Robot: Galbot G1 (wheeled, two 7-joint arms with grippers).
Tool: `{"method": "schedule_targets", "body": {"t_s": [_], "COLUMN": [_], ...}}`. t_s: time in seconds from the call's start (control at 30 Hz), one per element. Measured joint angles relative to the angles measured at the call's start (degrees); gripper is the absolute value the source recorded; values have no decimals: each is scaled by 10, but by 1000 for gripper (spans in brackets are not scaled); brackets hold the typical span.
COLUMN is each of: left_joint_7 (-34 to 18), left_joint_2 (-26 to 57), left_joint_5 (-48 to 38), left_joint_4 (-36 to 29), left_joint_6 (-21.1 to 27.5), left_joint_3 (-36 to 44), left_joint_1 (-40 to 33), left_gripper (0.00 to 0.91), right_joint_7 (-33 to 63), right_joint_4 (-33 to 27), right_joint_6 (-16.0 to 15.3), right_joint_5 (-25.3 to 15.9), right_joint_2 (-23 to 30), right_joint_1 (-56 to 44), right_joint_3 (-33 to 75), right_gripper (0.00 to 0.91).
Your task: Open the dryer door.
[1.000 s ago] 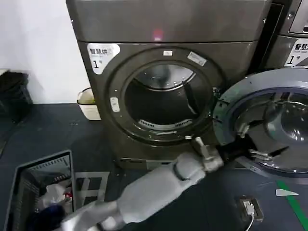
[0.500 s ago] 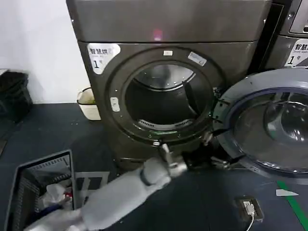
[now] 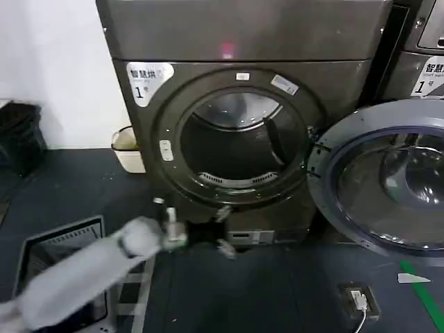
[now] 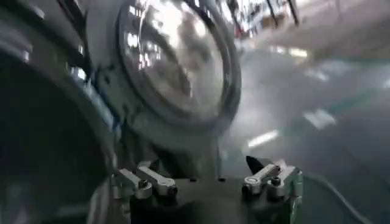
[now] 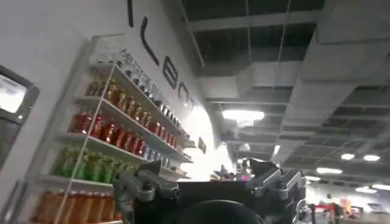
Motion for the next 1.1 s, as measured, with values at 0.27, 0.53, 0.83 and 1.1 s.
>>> {"method": "schedule_targets", "body": {"t_s": [0.27, 0.53, 0.83, 1.1], "left_joint_7": [27, 4, -15, -45], "left_joint_2": [153, 265, 345, 404], "left_joint_5": [57, 70, 58, 31], "left_joint_4": [-17, -33, -38, -69], "left_joint_6": [52, 90, 98, 146], "left_joint_3": [31, 53, -6, -25], "left_joint_1": [-26, -15, 96, 147], "left_gripper": [907, 907, 907, 907], "right_joint_7": [2, 9, 5, 4], "right_joint_4": [-3, -2, -11, -16], "right_joint_6": [-13, -15, -10, -8], "right_joint_5": [-1, -23, -27, -31], "right_joint_2": [-14, -19, -23, -31], "right_joint_1": [-3, 9, 14, 17], "right_joint_3": [15, 17, 15, 15], "right_gripper": [907, 907, 907, 907]}}
